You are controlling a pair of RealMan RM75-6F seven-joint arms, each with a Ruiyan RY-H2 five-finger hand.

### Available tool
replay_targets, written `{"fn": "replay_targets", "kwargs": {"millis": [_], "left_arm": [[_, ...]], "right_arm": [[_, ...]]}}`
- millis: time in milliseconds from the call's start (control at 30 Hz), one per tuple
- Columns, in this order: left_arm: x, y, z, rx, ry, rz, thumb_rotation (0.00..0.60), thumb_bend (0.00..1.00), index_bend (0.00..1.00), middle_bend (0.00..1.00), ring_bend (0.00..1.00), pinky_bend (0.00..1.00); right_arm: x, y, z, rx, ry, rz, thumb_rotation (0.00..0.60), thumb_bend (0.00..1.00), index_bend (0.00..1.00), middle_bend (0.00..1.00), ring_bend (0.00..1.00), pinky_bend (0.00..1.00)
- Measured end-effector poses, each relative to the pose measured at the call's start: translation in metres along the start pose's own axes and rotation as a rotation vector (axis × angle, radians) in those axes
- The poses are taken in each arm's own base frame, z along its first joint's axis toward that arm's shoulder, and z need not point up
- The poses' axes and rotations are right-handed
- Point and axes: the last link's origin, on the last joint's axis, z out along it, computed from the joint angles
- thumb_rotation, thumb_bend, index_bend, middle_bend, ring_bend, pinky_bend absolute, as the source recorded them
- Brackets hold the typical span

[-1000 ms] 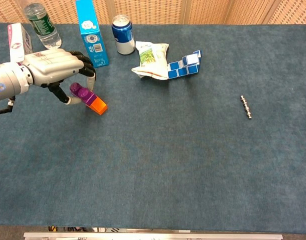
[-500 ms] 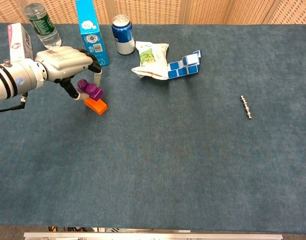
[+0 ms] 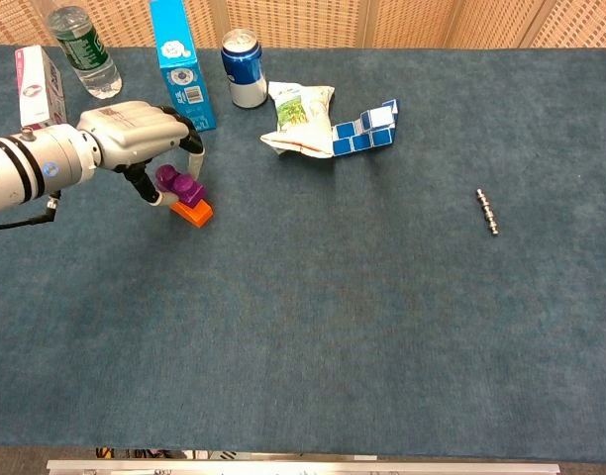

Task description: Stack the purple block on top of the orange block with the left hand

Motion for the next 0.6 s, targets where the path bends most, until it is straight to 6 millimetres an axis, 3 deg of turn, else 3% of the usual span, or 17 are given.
{"fn": "replay_targets", "kwargs": {"millis": [600], "left_arm": [[-0.0020, -0.0017, 0.0061, 0.016, -0.019, -0.032, 0.600, 0.29, 0.47, 0.28, 0.13, 0.09]], "right_arm": [[0.0008, 0.0034, -0.0031, -0.007, 0.004, -0.001, 0.600, 0.26, 0.49, 0.55, 0.47, 0.51]]}}
